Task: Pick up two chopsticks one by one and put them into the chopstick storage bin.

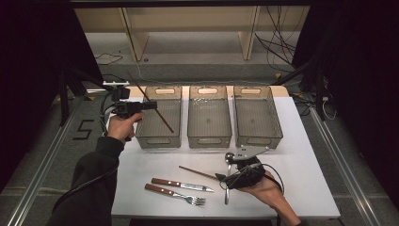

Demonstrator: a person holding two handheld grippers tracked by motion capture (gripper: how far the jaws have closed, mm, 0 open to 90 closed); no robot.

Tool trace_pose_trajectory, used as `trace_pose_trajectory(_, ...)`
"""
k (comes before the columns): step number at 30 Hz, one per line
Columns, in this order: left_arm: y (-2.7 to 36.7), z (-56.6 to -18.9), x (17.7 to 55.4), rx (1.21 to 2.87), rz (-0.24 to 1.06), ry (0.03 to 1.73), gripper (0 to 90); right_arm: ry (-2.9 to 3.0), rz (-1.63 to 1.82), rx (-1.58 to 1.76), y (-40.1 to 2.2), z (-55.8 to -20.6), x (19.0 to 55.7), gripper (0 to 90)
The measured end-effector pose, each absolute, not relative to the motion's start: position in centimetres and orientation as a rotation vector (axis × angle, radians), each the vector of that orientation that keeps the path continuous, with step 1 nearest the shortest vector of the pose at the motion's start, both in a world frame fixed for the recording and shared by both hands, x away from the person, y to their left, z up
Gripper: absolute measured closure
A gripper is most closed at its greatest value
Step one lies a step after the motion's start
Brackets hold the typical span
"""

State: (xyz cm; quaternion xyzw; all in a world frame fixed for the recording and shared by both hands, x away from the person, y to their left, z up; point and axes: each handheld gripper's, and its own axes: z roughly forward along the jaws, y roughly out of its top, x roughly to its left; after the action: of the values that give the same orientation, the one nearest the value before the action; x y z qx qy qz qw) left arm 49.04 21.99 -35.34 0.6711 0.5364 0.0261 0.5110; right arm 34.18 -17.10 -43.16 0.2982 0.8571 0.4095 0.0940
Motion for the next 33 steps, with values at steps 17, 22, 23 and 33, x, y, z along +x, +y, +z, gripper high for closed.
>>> trace_pose_trajectory(17, 19.7, -37.2, 51.1, 1.713, 0.039, 1.355, 83.2, 2.558, 1.204, 0.887, -17.2, -43.3, 34.0, 25.0)
trace_pose_trajectory(22, 19.3, -37.7, 51.3, 1.732, 0.03, 1.361, 83.2, 2.56, 1.204, 0.89, -17.3, -43.4, 34.0, 25.0)
trace_pose_trajectory(23, 19.2, -37.8, 51.3, 1.739, 0.03, 1.359, 83.2, 2.56, 1.204, 0.89, -17.3, -43.4, 34.0, 25.0)
trace_pose_trajectory(33, 18.8, -38.7, 51.8, 1.774, -0.007, 1.392, 82.9, 2.568, 1.196, 0.878, -17.2, -43.4, 34.0, 25.1)
